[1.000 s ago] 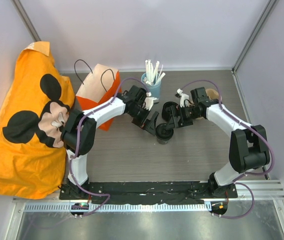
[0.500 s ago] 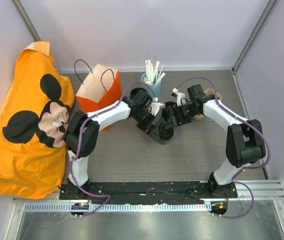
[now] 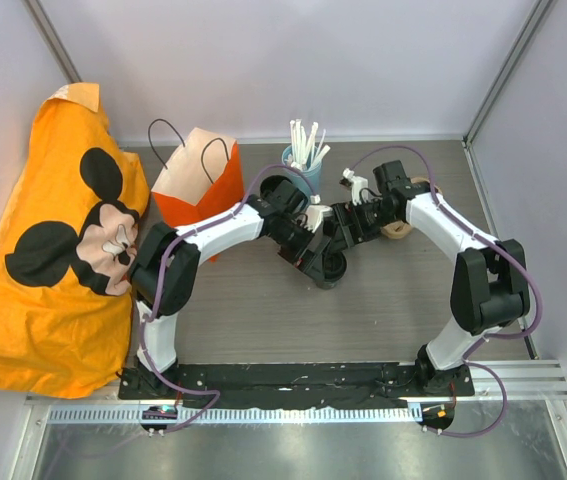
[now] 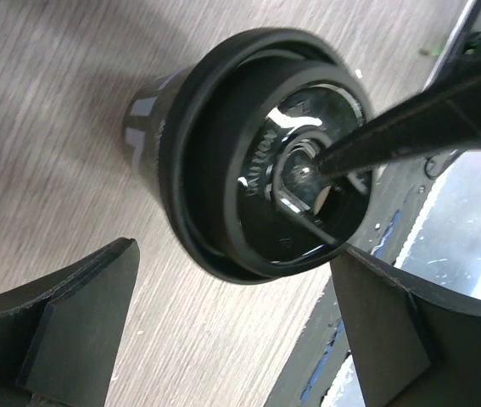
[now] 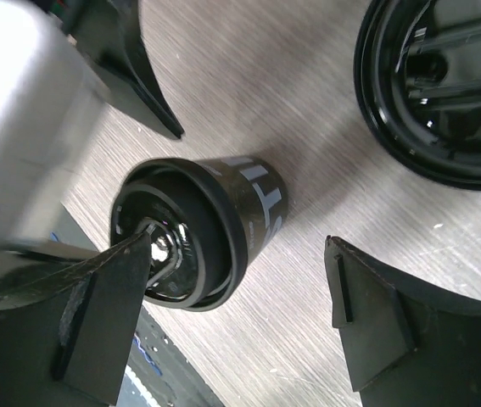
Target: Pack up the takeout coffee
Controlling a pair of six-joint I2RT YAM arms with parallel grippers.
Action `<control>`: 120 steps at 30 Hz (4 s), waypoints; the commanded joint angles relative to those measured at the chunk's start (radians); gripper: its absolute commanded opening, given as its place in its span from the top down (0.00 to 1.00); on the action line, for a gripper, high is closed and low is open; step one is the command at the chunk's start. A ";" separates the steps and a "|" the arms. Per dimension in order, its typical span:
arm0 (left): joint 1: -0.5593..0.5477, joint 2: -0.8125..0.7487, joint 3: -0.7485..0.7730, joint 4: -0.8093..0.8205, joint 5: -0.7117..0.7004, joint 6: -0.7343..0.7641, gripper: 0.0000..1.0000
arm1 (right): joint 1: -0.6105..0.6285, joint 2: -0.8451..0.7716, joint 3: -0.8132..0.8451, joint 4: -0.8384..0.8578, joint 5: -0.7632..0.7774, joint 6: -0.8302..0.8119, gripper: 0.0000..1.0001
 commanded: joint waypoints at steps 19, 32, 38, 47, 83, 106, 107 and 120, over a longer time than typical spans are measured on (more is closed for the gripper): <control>0.118 -0.162 -0.084 0.153 0.044 -0.062 0.00 | 0.006 -0.129 -0.105 0.086 -0.015 0.134 0.13; 0.118 -0.085 -0.073 0.164 0.039 -0.062 0.00 | 0.006 -0.069 -0.147 0.118 -0.014 0.127 0.19; 0.116 -0.067 -0.076 0.164 0.035 -0.065 0.00 | 0.006 -0.054 -0.174 0.135 -0.004 0.122 0.23; 0.098 -0.045 -0.084 0.155 0.010 -0.050 0.00 | 0.006 -0.047 -0.174 0.136 -0.006 0.122 0.32; 0.064 -0.110 0.047 0.043 -0.053 0.021 0.00 | 0.008 -0.129 -0.140 0.095 0.026 0.085 0.35; 0.180 -0.237 0.405 -0.376 -0.028 0.214 0.00 | 0.031 -0.192 0.372 -0.480 0.152 -0.603 0.11; 0.203 -0.245 0.445 -0.414 -0.039 0.217 0.00 | 0.043 -0.196 0.373 -0.492 0.161 -0.637 0.11; 0.401 -0.490 0.584 -0.588 -0.148 0.355 0.00 | 0.319 -0.212 0.276 -0.511 0.319 -0.878 0.25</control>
